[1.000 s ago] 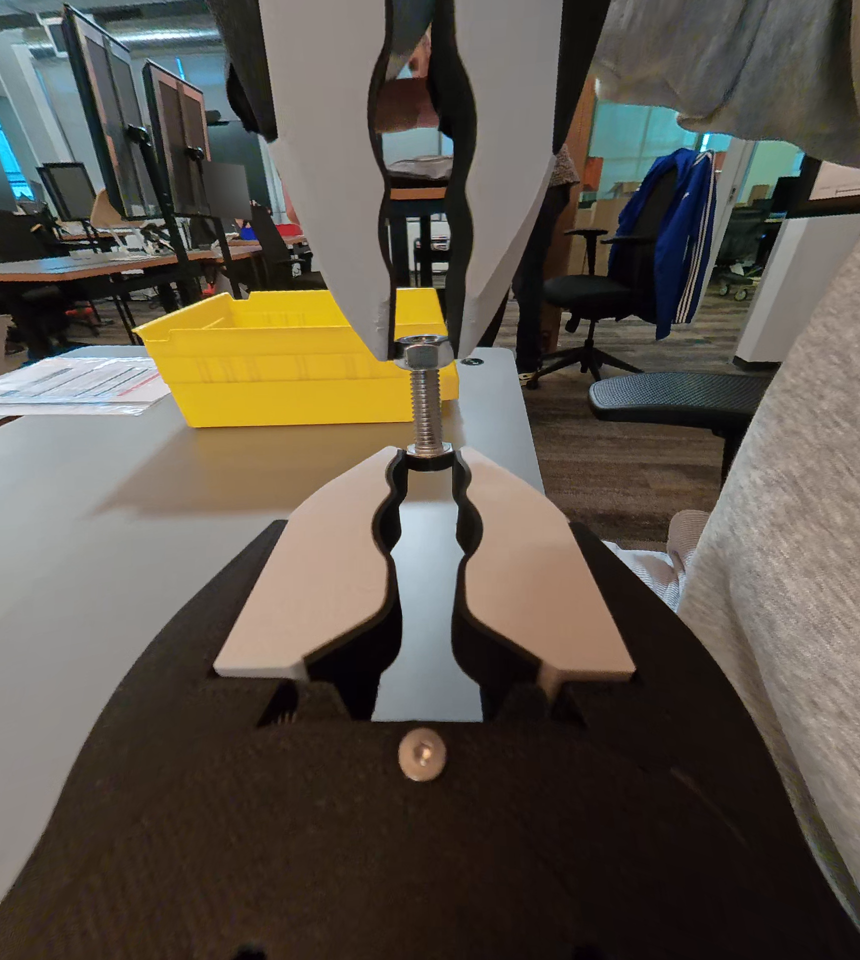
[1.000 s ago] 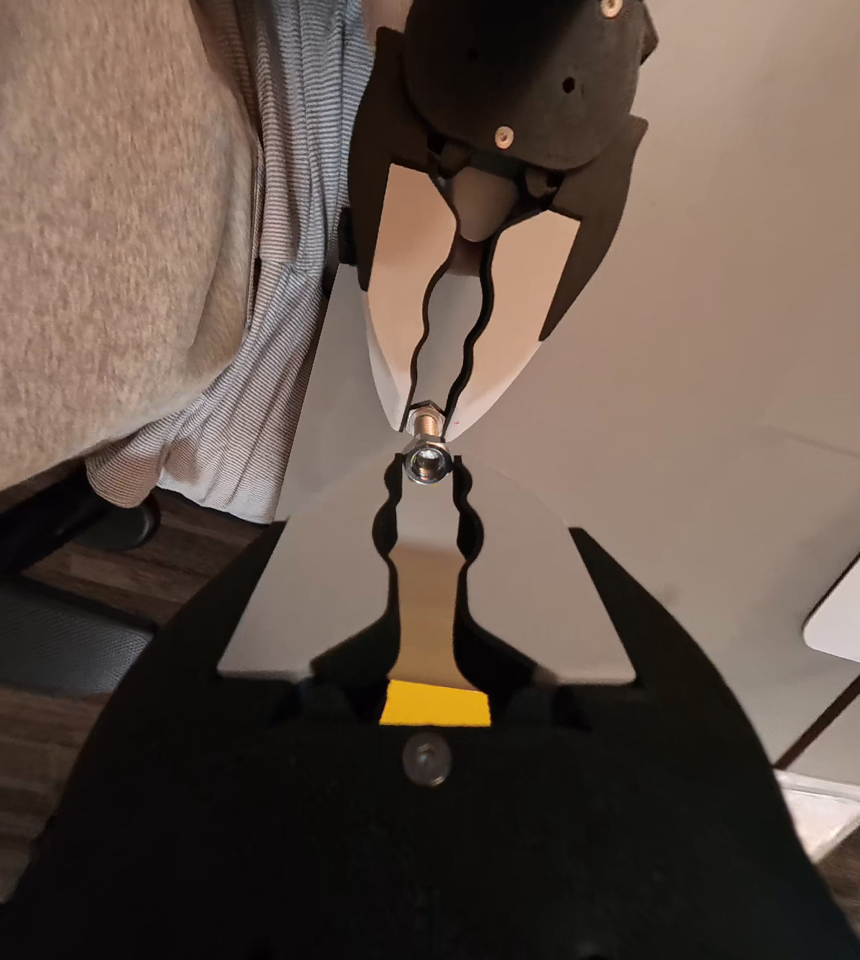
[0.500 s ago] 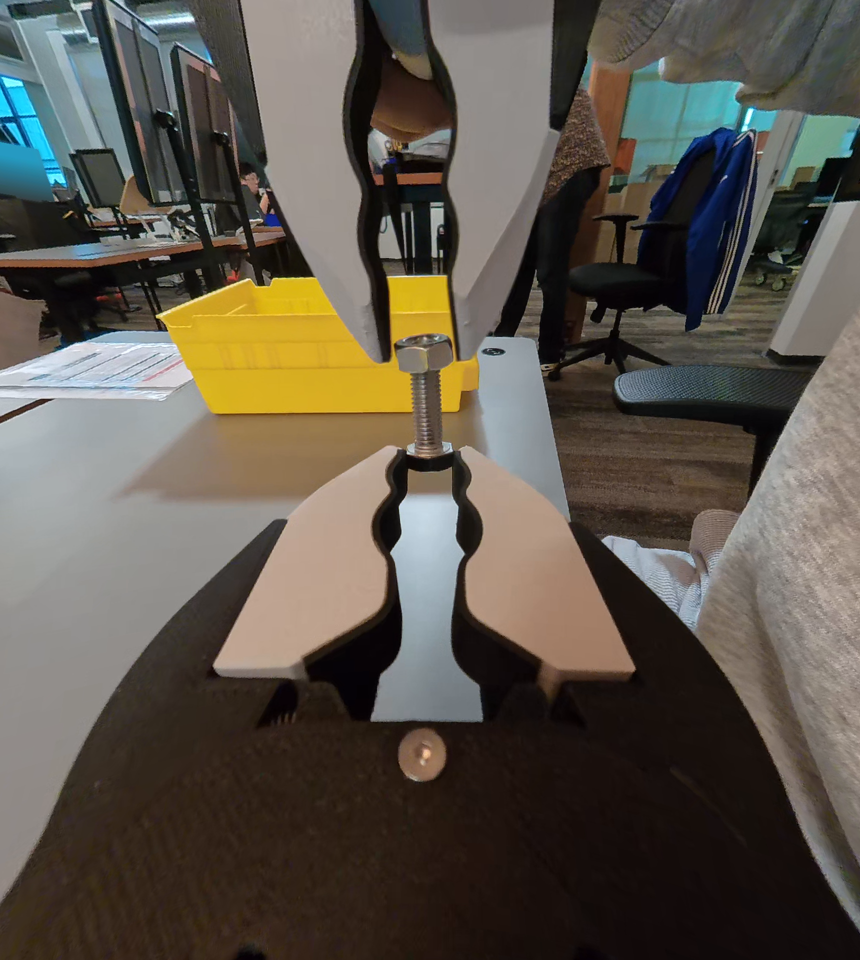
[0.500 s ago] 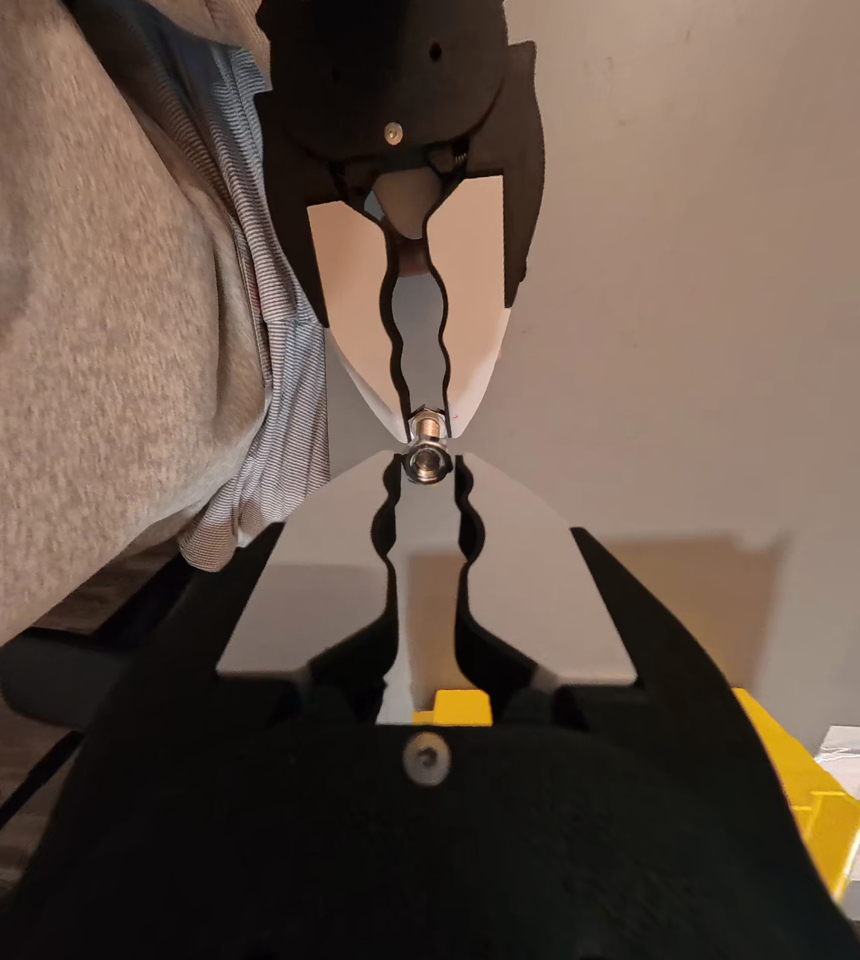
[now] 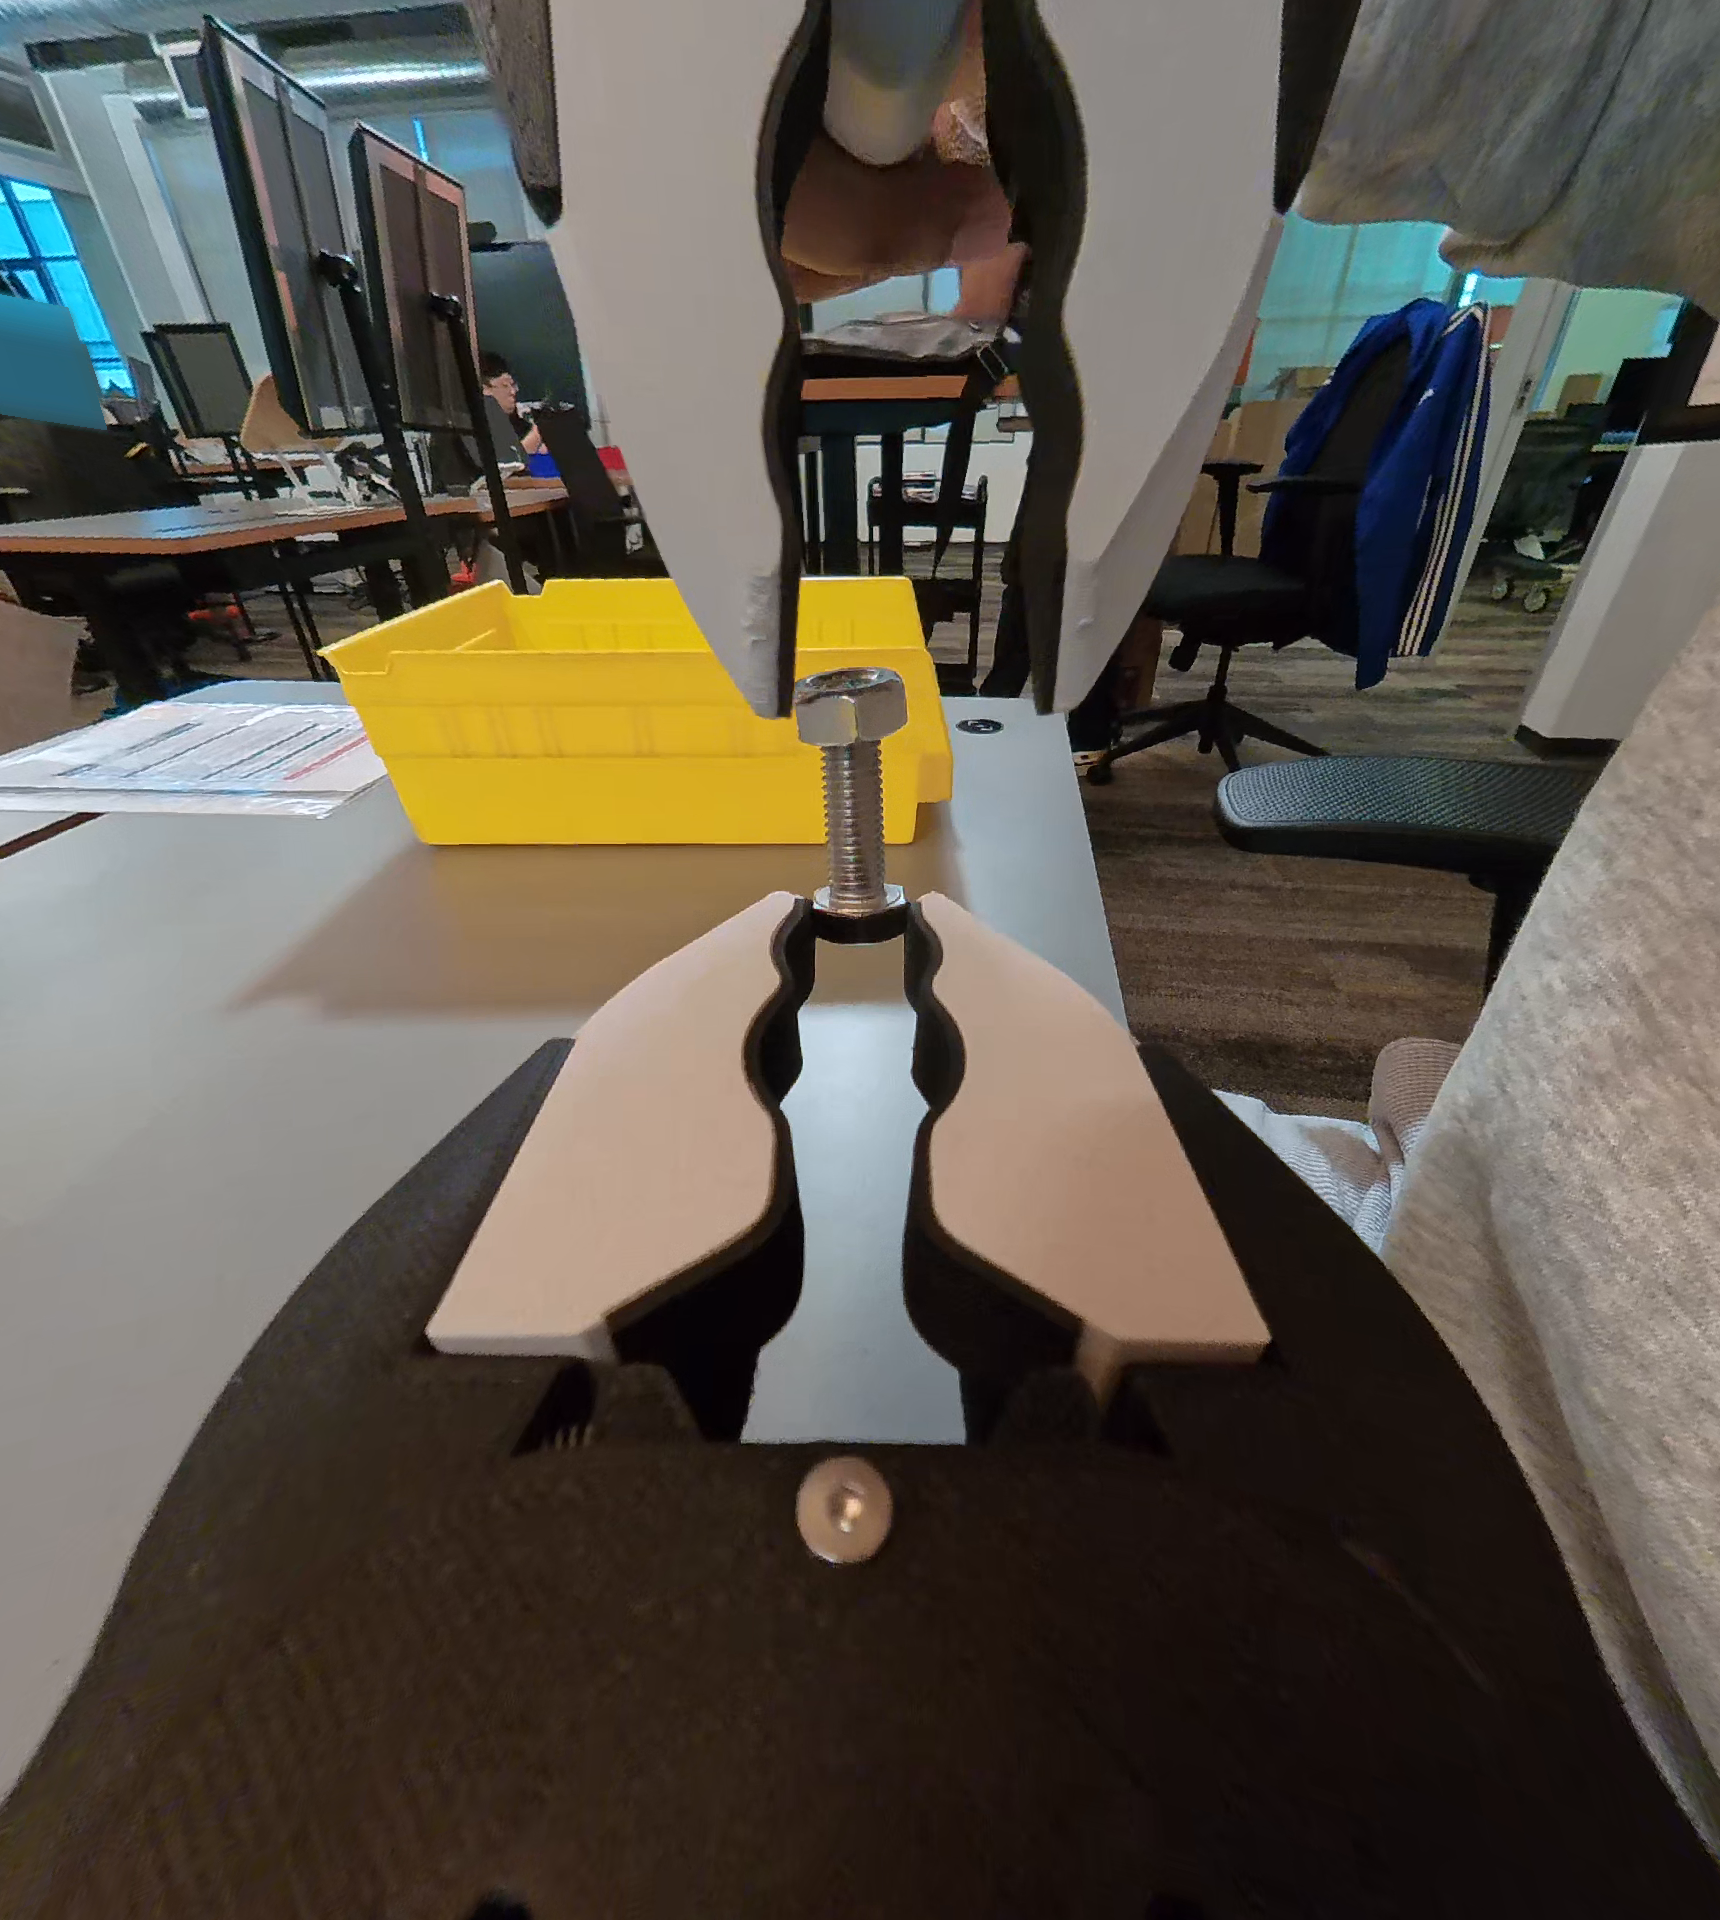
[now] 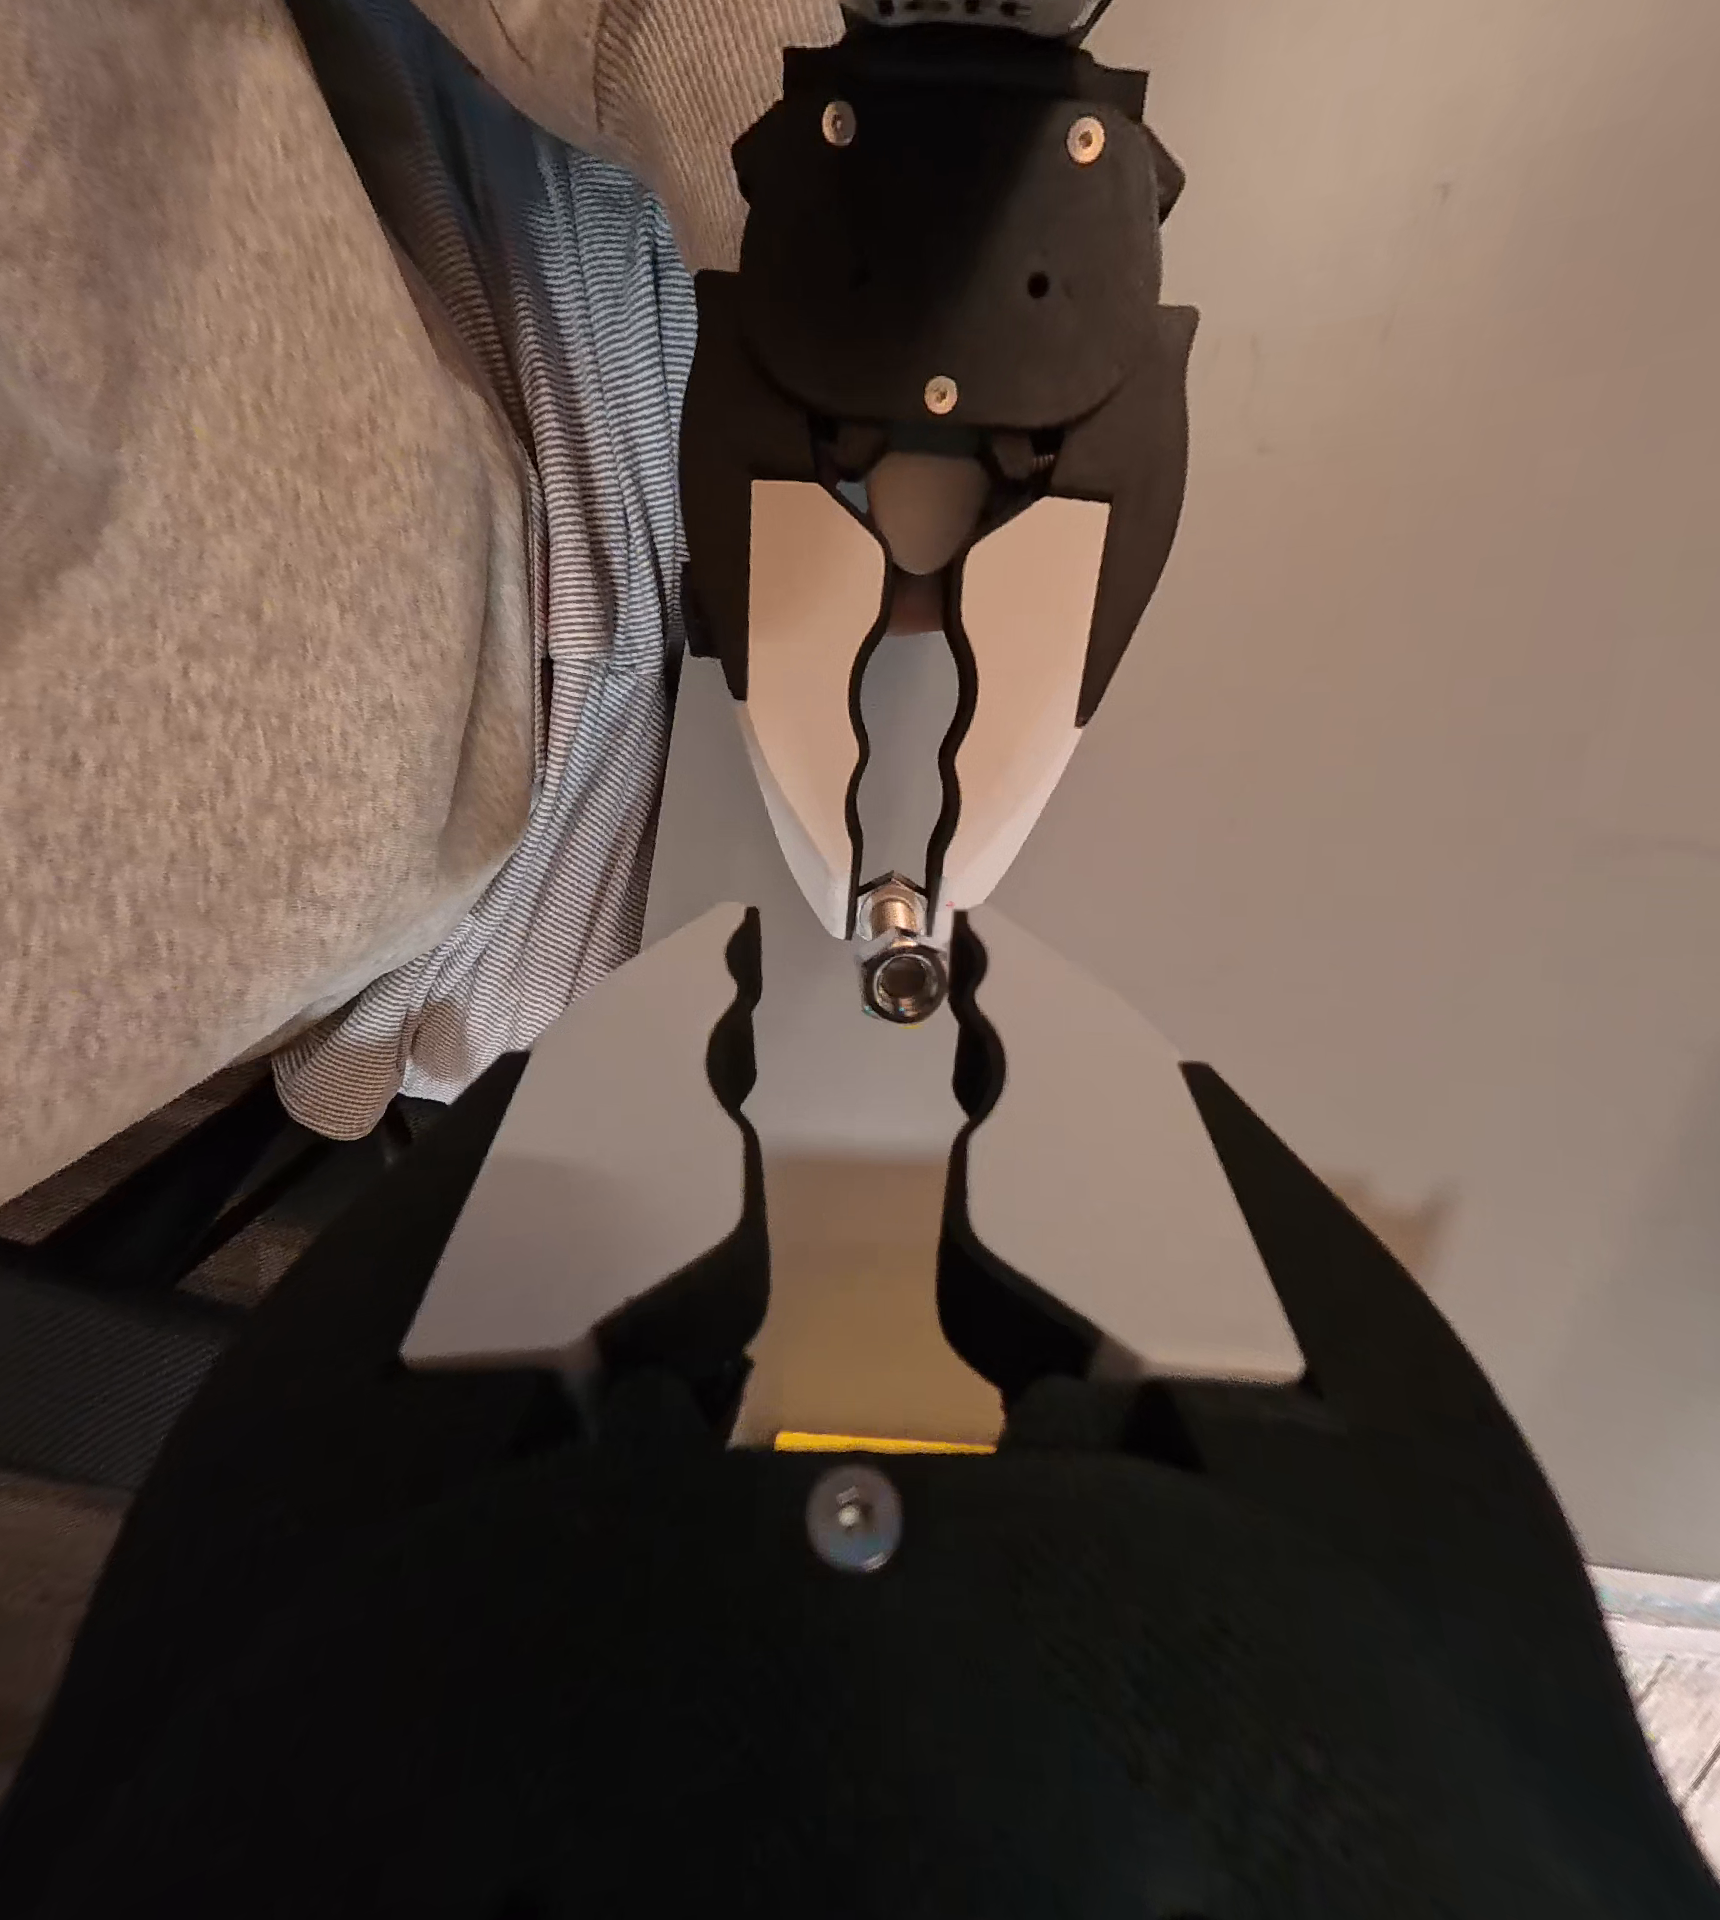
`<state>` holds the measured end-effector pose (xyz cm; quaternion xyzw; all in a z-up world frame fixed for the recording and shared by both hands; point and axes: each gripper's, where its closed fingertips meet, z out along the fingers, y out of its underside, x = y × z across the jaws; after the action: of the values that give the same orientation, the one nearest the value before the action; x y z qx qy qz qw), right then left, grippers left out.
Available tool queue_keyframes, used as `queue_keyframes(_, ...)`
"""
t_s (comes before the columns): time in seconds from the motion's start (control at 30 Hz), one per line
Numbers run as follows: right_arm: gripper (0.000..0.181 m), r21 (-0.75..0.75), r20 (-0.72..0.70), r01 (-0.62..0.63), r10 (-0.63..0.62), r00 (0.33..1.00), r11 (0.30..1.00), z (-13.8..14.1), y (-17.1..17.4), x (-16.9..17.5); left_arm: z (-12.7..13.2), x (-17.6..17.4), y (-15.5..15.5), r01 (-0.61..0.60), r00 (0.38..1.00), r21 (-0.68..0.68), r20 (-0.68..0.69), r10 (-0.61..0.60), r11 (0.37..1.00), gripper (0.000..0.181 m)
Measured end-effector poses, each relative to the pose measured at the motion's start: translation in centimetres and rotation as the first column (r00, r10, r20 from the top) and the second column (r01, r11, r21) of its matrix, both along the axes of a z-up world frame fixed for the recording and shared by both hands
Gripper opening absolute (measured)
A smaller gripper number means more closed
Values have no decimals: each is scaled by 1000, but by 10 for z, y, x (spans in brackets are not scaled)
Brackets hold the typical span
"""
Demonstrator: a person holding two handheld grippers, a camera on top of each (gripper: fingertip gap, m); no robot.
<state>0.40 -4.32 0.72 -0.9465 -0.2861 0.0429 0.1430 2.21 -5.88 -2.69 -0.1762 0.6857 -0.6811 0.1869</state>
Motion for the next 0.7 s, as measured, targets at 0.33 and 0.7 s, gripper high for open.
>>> queue_keyframes(0.33,32,-21,45,28,-27,999,999,0,-3,10,4,2,4,-10,1000,-42,-15,10,999,17)
queue_keyframes(0.7,31,-42,64,39,-36,997,998,-1,-8,14,6,2,5,-13,1000,-57,-14,13,998,17)
